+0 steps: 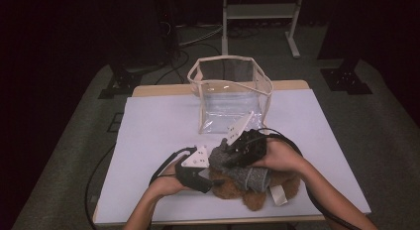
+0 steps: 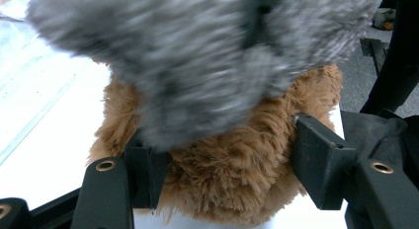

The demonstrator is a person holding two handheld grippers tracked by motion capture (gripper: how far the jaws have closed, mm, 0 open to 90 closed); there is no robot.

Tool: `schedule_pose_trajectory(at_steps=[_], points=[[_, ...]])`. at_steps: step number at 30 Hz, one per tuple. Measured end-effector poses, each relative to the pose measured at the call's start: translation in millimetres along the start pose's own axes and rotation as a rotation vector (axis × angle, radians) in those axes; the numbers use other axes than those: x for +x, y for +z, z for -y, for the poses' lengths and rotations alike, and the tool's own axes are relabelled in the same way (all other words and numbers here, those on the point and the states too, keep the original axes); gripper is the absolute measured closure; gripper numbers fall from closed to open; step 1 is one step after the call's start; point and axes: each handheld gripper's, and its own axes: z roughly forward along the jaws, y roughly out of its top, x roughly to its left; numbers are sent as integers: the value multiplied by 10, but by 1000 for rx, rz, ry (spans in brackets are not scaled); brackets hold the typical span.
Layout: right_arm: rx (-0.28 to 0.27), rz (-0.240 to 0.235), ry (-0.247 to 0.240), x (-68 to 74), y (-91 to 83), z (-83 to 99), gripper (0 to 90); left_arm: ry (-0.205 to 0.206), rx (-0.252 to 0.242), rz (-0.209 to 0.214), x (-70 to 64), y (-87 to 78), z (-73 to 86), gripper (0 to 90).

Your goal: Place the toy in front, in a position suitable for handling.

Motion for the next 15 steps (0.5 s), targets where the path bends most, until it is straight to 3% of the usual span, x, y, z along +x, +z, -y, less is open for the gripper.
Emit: schedule_pose_trajectory(at_steps=[3,6,10,15], points=[[-9,-2,16,-62,4,22,690,7,0,1,2,-6,9,366],[0,33,73,-177,-135,208,691,12,2,-1,-2,-12,9,363],[-8,54,112,-203,-257,395,692,8,31,-22,34,-52,-1,308],[-27,54,109,-149,-305,470,692,-24,50,-27,75,-100,81,347]])
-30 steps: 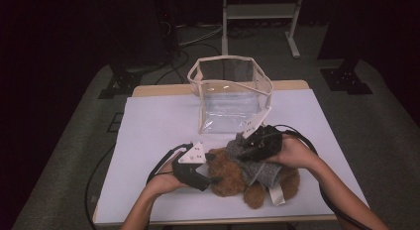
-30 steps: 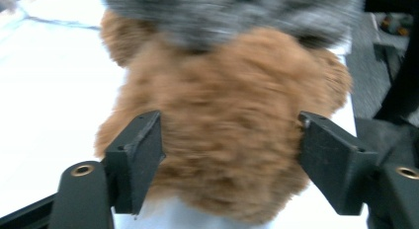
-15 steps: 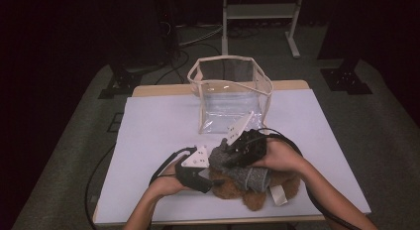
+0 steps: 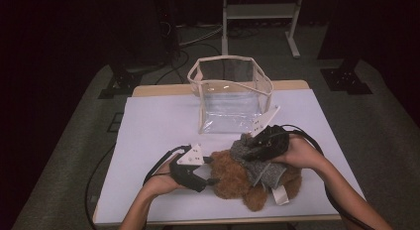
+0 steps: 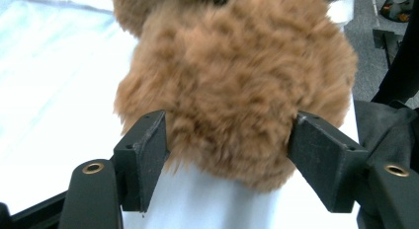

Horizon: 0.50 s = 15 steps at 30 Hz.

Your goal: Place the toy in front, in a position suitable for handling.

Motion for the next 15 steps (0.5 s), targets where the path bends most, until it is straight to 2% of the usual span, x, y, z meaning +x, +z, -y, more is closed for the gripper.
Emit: schedule_pose_trajectory(at_steps=[2,3,5,8,11,14,15], points=[[-20,-11,-7,25,-1,-8,692,-1,-8,6,-3,37,15,373],[-23,-20,-29,67,31,-67,692,6,-15,16,-9,66,-8,379],[-19,-27,-40,87,57,-108,692,13,-23,17,-14,72,-24,380],[-14,-50,-69,127,204,-281,691,21,-37,22,-32,71,-63,380],[-8,-61,-86,132,258,-336,691,25,-35,22,-35,68,-60,379],[1,-41,-75,92,171,-313,691,19,-43,25,-40,75,-57,379],[1,-25,-65,62,118,-279,691,34,-33,21,-45,78,-64,378]])
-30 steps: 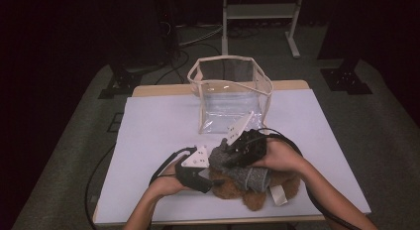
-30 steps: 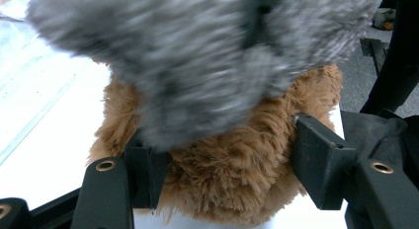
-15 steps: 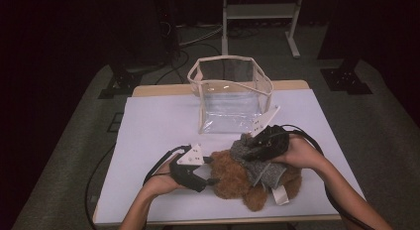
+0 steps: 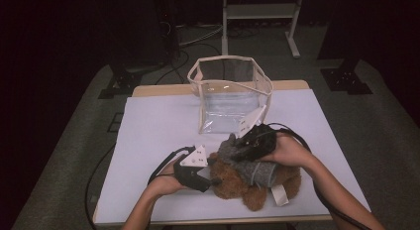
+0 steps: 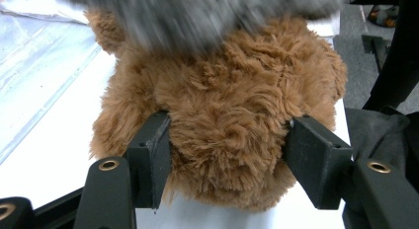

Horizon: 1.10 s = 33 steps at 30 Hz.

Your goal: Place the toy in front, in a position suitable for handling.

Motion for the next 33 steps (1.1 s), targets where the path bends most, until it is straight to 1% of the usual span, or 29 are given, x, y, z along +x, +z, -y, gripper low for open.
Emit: schedule_pose_trajectory(at_steps=[1,2,3,4,5,6,7,9,10,11,12,14,15,16,17,18,19,20,21,23,24,26,27,28,29,30,31,32,33], points=[[0,0,0,0,0,0,691,0,0,0,0,0,0,377],[-4,14,12,-35,-57,46,691,3,4,0,1,-1,-2,377],[-4,35,32,-83,-138,114,691,2,3,1,1,1,-2,376],[-12,61,69,-157,-267,234,690,0,1,2,2,2,-2,372],[-12,61,69,-157,-267,234,690,-4,-3,3,1,4,-4,372],[-15,66,79,-177,-315,276,690,-2,0,4,4,1,-12,370],[-31,95,99,-200,-443,384,689,5,5,0,11,-6,-27,362],[-32,100,105,-201,-483,416,689,8,8,-2,18,-18,-59,352],[-39,109,124,-199,-558,511,689,6,-3,-4,20,-18,-88,333],[-39,109,124,-199,-558,511,689,0,-17,-2,23,-14,-127,333],[-40,87,142,-166,-542,567,689,1,-23,1,26,-4,-157,288],[-36,80,136,-144,-522,573,689,14,-33,-3,11,29,-241,274],[-35,75,126,-106,-488,567,689,24,-38,-1,3,58,-308,256],[-38,52,91,-25,-421,526,687,37,-38,3,-16,120,-387,245],[-36,51,74,6,-396,504,687,37,-38,3,-16,120,-387,249],[-34,58,64,25,-390,487,687,56,4,19,-48,221,-430,270],[-40,57,67,28,-401,484,687,56,4,19,-48,221,-430,288],[-54,53,70,13,-434,501,687,52,19,24,-51,272,-410,315],[-66,53,84,8,-476,523,687,52,19,24,-51,272,-410,325],[-88,60,95,-7,-574,575,687,31,16,34,-21,249,-359,341],[-88,60,95,-7,-574,575,687,31,16,34,-21,249,-359,343],[-105,81,111,-12,-714,643,687,30,18,35,-15,238,-349,343],[-115,98,120,-13,-812,689,687,31,18,35,-18,241,-351,342],[-128,121,137,-5,-953,756,687,34,20,32,-21,243,-358,342],[-128,141,141,1,-1031,799,687,34,20,32,-21,243,-358,341],[-130,156,146,6,-1103,843,687,38,26,30,-21,239,-364,340],[-130,156,146,6,-1103,843,687,38,26,30,-21,239,-364,340],[-126,184,170,32,-1239,934,687,38,29,30,-21,239,-368,340],[-126,184,170,32,-1239,934,687,38,29,30,-21,239,-368,339]])
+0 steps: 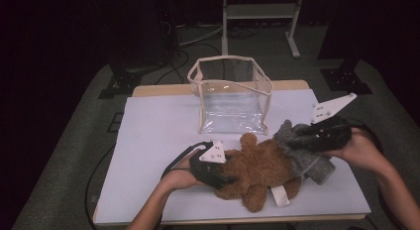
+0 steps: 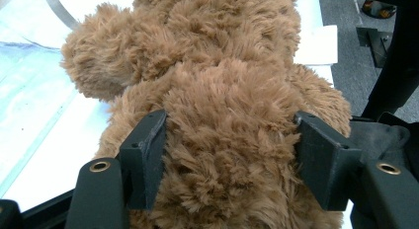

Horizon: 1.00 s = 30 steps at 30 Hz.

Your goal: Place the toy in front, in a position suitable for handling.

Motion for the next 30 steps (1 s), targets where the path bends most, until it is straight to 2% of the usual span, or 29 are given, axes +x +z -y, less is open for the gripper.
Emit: schedule_pose_trajectory(at_steps=[2,5,7,8,10,13,16,18,20,21,22,23,24,25,27,30], points=[[-9,30,28,-39,-147,107,687,7,5,2,7,2,-14,338],[-3,51,65,-114,-170,237,686,13,13,4,7,1,-31,335],[1,32,88,-180,-61,305,684,16,19,3,9,-6,-48,331],[1,32,88,-180,-61,305,684,16,19,3,9,-6,-48,327],[-7,-18,95,-228,144,310,682,16,22,-3,10,-17,-67,310],[-9,-44,93,-225,263,286,682,8,25,-11,23,-38,-65,280],[-6,-89,82,-132,407,262,683,-23,31,-27,24,-85,-77,214],[-6,-101,75,-92,440,260,683,-20,28,-27,13,-94,-91,212],[1,-136,53,49,577,246,686,5,39,-29,-27,-92,-147,212],[1,-136,53,49,577,246,686,5,39,-29,-27,-92,-147,214],[3,-146,43,95,631,239,686,18,56,-29,-34,-89,-156,214],[14,-172,26,189,759,232,686,31,100,-38,-35,-69,-148,236],[14,-172,26,189,759,232,686,31,100,-38,-35,-69,-148,273],[18,-189,12,242,841,235,685,38,134,-10,-38,-48,-93,314],[12,-182,0,250,837,221,685,37,129,-5,-36,-53,-43,348],[-29,-159,0,178,701,147,684,40,129,0,-31,-70,-25,382]])
